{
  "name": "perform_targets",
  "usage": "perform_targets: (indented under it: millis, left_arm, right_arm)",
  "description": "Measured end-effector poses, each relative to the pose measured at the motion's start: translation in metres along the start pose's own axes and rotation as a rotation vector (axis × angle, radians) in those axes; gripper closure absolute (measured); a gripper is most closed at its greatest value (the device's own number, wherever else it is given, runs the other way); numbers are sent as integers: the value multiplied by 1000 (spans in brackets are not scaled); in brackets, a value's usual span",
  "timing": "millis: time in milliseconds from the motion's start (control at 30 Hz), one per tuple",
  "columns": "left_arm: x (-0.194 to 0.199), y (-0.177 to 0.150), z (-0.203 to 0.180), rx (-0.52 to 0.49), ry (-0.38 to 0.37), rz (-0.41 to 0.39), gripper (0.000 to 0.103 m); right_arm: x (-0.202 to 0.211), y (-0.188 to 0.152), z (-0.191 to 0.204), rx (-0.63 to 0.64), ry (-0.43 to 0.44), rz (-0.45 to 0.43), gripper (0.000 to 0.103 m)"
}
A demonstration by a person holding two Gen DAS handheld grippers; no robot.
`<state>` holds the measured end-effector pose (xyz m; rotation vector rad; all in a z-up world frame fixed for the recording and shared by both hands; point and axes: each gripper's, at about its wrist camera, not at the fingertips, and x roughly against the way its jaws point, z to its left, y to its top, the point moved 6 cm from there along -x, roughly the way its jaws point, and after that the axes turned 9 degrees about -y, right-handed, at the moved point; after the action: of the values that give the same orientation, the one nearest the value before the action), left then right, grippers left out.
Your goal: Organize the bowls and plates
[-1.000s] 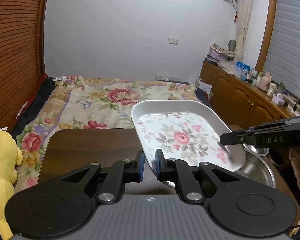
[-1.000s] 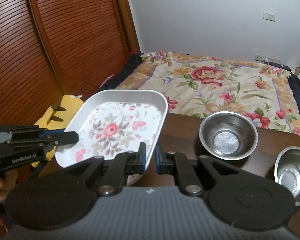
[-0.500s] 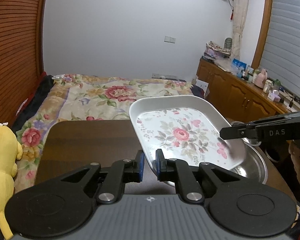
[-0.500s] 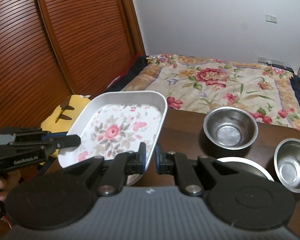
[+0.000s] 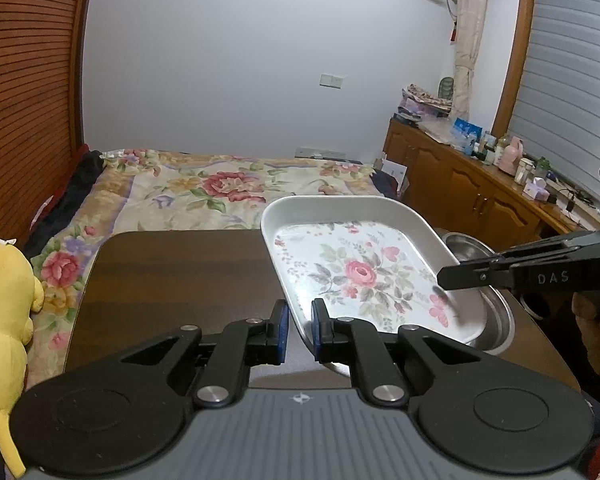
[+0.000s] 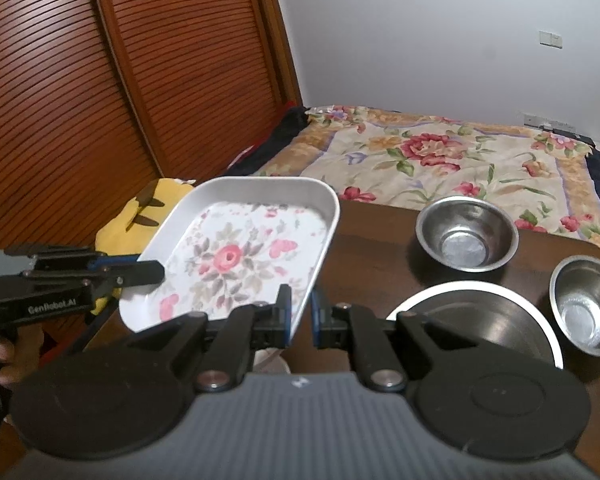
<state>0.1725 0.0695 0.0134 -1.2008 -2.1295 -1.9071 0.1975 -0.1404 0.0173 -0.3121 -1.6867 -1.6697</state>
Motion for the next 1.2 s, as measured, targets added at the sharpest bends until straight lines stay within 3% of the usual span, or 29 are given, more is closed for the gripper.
perform_targets:
  millis: [633, 1200]
  left_arm:
    - [10, -48, 3, 37, -9, 42, 90]
    - [9, -83, 13, 63, 35, 87, 90]
  right_arm:
    - [2, -50, 14, 5, 48, 28, 91]
    - [-6, -91, 33, 1, 71, 56, 91]
